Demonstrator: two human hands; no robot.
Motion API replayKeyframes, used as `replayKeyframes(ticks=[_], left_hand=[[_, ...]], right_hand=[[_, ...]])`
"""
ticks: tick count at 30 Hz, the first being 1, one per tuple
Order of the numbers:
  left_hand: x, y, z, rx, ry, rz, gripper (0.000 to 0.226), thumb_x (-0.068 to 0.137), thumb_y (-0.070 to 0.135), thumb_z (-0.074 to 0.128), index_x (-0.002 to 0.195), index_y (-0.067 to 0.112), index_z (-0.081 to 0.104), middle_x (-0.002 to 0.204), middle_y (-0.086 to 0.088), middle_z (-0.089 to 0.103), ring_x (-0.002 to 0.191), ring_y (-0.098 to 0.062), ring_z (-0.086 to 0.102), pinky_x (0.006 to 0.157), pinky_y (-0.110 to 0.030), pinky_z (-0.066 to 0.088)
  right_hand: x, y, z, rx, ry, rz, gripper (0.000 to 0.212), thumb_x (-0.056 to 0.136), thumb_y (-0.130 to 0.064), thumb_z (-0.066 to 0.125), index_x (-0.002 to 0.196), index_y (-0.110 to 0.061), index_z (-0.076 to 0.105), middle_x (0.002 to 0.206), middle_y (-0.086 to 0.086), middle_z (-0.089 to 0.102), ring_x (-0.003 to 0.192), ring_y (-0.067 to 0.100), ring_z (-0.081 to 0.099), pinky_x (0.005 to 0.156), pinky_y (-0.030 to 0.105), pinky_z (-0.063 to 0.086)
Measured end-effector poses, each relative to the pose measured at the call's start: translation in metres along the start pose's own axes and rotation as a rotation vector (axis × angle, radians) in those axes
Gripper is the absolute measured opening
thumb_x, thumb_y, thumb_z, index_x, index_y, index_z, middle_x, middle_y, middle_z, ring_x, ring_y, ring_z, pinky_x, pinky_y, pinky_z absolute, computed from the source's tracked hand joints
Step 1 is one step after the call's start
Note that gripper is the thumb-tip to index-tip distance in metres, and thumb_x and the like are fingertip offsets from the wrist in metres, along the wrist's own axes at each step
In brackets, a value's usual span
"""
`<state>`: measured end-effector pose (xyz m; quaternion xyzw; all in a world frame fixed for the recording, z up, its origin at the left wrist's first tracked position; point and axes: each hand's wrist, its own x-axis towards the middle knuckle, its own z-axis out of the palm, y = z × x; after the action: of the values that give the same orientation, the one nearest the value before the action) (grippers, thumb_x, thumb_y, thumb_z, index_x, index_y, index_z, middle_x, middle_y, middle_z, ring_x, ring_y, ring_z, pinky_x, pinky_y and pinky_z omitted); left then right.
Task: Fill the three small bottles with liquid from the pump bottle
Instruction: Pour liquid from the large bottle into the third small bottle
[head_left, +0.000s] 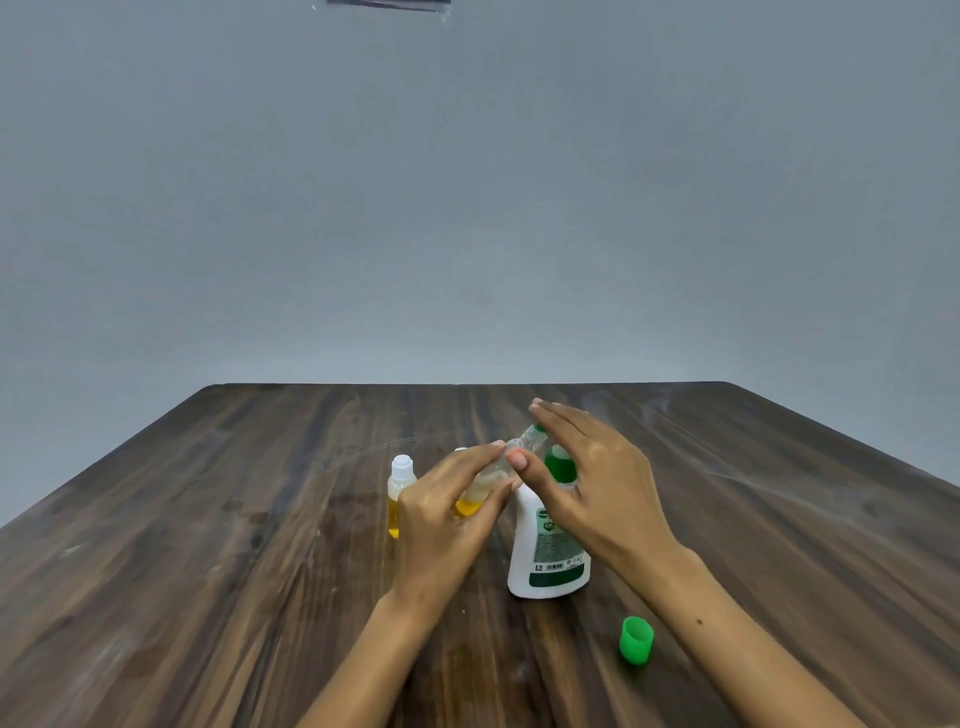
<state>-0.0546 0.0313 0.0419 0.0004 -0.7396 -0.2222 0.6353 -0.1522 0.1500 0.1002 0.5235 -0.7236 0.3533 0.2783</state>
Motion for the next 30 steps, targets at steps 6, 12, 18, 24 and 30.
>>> replayKeyframes(ticks=[6,12,18,24,30], left_hand=[[0.0,-0.003,0.0,0.032,-0.017,-0.012,0.035,0.087,0.029,0.065,0.108,0.002,0.073,0.106,-0.001,0.073,0.101,-0.003,0.065,0.088,-0.013,0.049],[-0.001,0.003,0.001,0.001,0.015,-0.018,0.045,0.094,0.043,0.059,0.107,0.002,0.072,0.106,0.003,0.071,0.101,-0.001,0.065,0.087,-0.012,0.048],[-0.002,0.0,0.002,0.027,0.01,0.02,0.044,0.095,0.04,0.057,0.107,0.001,0.072,0.107,0.003,0.069,0.105,0.002,0.061,0.091,-0.008,0.045],[-0.001,0.001,0.003,0.022,0.034,0.033,0.042,0.094,0.037,0.06,0.108,0.0,0.072,0.108,0.004,0.069,0.105,0.001,0.063,0.09,-0.011,0.048],[-0.003,-0.006,0.005,0.079,0.022,0.057,0.034,0.089,0.028,0.064,0.107,0.0,0.073,0.107,-0.003,0.073,0.103,-0.007,0.065,0.091,-0.017,0.051]], right_hand=[[-0.009,-0.001,0.009,0.011,-0.003,0.01,0.095,0.082,-0.082,0.013,0.132,-0.013,0.057,0.136,0.0,0.055,0.125,0.014,0.05,0.099,0.027,0.039],[-0.006,0.006,0.002,0.083,-0.007,0.0,0.097,0.08,-0.084,0.012,0.135,-0.015,0.053,0.139,-0.002,0.051,0.128,0.013,0.047,0.1,0.03,0.041],[-0.01,0.003,0.009,0.042,0.011,0.001,0.093,0.083,-0.081,0.018,0.13,-0.011,0.058,0.134,0.001,0.056,0.122,0.016,0.053,0.096,0.024,0.036],[-0.006,0.004,0.006,0.085,0.009,-0.022,0.093,0.084,-0.081,0.017,0.133,-0.012,0.055,0.139,0.0,0.052,0.128,0.014,0.047,0.102,0.03,0.039],[-0.013,0.008,0.014,0.129,0.044,0.012,0.089,0.084,-0.08,0.023,0.131,-0.013,0.058,0.136,-0.002,0.054,0.125,0.011,0.049,0.1,0.026,0.04]])
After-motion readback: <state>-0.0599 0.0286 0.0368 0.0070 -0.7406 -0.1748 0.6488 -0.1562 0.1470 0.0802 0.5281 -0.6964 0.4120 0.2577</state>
